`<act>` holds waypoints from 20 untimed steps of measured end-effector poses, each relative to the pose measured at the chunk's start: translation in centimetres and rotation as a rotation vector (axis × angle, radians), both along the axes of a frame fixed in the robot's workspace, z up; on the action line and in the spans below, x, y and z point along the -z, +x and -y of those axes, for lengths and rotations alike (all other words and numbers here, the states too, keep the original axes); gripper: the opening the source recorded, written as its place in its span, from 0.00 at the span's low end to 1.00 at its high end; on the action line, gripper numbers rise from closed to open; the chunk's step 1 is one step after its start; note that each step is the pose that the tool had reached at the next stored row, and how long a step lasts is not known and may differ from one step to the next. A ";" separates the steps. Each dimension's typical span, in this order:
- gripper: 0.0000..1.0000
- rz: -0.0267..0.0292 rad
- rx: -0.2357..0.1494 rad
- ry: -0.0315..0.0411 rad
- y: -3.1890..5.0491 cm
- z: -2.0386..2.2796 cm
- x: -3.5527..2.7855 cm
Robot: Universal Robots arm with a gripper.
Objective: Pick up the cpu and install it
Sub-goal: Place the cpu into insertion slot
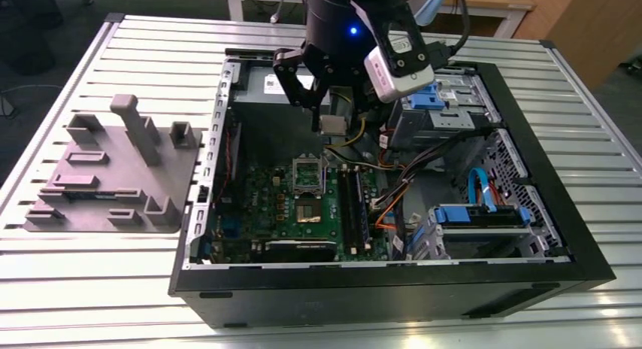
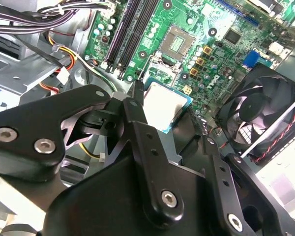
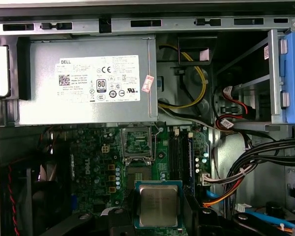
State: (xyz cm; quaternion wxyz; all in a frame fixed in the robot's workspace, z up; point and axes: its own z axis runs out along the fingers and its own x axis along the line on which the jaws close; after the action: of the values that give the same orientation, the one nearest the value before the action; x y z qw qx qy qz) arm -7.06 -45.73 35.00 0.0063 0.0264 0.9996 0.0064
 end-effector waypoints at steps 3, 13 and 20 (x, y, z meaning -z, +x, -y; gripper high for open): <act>0.47 0.0000 0.000 0.0000 0.00 0.00 0.02; 0.47 0.0001 -0.010 0.0002 0.00 0.19 0.24; 0.47 -0.0009 -0.056 0.0001 -0.02 0.47 0.65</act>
State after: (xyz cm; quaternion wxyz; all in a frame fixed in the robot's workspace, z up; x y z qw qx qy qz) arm -7.08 -46.20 34.35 0.0057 -0.0016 1.0000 0.0066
